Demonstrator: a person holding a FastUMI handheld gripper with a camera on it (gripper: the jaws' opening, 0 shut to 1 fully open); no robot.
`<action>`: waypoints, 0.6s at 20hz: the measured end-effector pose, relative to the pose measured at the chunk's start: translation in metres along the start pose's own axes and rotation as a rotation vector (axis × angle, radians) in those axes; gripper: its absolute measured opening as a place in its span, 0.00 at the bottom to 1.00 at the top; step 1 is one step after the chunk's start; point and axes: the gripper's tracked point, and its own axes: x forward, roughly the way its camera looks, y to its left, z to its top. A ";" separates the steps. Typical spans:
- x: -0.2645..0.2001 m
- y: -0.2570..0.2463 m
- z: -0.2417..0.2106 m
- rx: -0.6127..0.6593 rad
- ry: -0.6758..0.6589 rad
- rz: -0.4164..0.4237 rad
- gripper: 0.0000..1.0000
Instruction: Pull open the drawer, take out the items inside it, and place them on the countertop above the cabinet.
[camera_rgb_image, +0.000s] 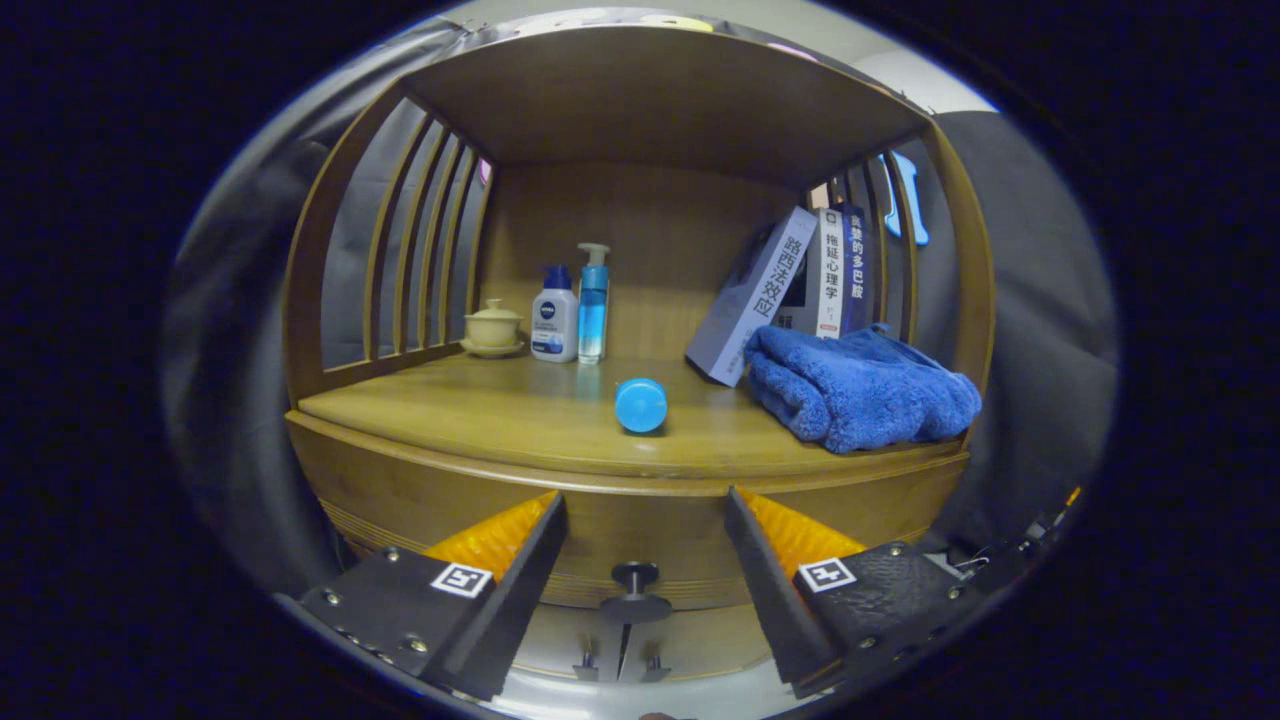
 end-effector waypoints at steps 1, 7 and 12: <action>0.000 -0.001 -0.002 0.014 0.012 0.000 0.96; -0.022 -0.013 0.022 0.084 -0.017 0.022 0.96; -0.049 -0.053 0.068 0.053 -0.109 0.018 0.96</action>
